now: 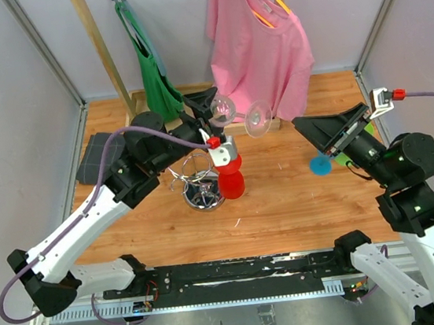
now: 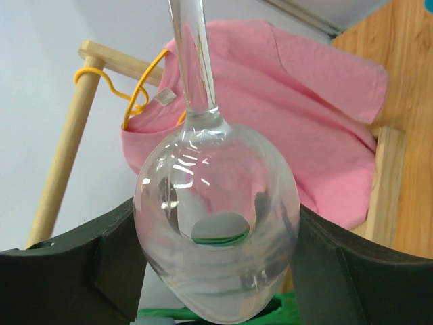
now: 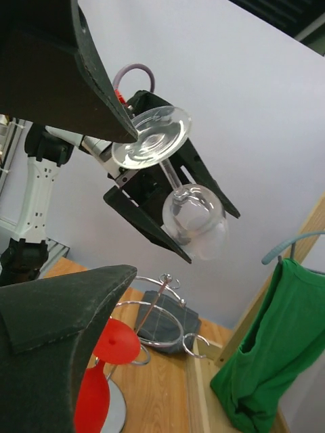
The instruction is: Take the wine glass off the wine glass rack
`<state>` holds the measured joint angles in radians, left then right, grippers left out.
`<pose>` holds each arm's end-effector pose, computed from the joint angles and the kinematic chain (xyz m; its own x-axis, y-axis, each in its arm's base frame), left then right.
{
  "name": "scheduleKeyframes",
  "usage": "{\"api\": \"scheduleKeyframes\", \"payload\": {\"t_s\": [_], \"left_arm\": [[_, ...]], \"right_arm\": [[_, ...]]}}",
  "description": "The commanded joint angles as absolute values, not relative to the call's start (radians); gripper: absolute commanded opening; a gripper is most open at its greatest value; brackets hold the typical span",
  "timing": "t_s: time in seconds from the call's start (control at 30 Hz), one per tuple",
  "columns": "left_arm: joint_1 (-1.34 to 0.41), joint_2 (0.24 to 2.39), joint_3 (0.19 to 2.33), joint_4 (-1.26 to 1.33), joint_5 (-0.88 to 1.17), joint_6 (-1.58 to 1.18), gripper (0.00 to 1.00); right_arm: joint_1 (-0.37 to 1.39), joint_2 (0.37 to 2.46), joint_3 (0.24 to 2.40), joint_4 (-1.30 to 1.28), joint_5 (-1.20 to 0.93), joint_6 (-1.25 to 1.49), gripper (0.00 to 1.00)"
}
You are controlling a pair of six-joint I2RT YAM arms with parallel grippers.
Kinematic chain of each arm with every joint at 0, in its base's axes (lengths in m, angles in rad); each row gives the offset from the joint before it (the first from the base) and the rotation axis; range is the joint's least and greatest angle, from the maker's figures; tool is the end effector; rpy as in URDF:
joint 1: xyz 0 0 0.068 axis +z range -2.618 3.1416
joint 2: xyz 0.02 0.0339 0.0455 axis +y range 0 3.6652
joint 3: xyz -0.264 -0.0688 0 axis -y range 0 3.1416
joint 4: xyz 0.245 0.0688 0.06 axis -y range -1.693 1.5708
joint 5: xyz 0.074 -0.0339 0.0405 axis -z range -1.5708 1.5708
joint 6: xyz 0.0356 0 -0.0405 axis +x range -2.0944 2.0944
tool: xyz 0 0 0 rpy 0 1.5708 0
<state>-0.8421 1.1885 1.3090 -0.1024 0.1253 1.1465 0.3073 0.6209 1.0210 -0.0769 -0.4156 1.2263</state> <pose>0.1744 -0.2020 0.4494 0.7553 0.5116 -0.4096 0.3280 0.2459 0.9121 0.0992 0.0466 0.4516 -0.5017 0.7442 -0.4409 -0.5016 0.1650 0.8492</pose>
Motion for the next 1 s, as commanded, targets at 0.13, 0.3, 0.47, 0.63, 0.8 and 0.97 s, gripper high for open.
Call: {"api": "scheduleKeyframes", "payload": {"t_s": [0.13, 0.3, 0.47, 0.63, 0.8, 0.97], "left_arm": [[-0.853, 1.149, 1.256, -0.155, 0.213, 1.481, 0.30], [-0.871, 1.168, 1.218, -0.146, 0.296, 1.611, 0.30], [-0.912, 1.206, 1.198, -0.119, 0.351, 1.682, 0.30], [-0.943, 1.239, 1.174, -0.066, 0.393, 1.772, 0.29], [-0.966, 1.266, 1.143, 0.000, 0.425, 1.857, 0.29], [-0.973, 1.301, 1.139, 0.072, 0.424, 1.917, 0.29]], "right_arm": [[0.295, 0.610, 1.208, -0.466, -0.243, 1.022, 0.75], [0.295, 0.622, 1.290, -0.646, -0.165, 0.960, 0.75], [0.296, 0.673, 1.367, -0.788, -0.196, 0.906, 0.75], [0.295, 0.764, 1.476, -0.927, -0.300, 0.809, 0.74], [0.294, 0.853, 1.568, -1.033, -0.419, 0.724, 0.74], [0.294, 0.914, 1.595, -1.118, -0.521, 0.654, 0.73]]}}
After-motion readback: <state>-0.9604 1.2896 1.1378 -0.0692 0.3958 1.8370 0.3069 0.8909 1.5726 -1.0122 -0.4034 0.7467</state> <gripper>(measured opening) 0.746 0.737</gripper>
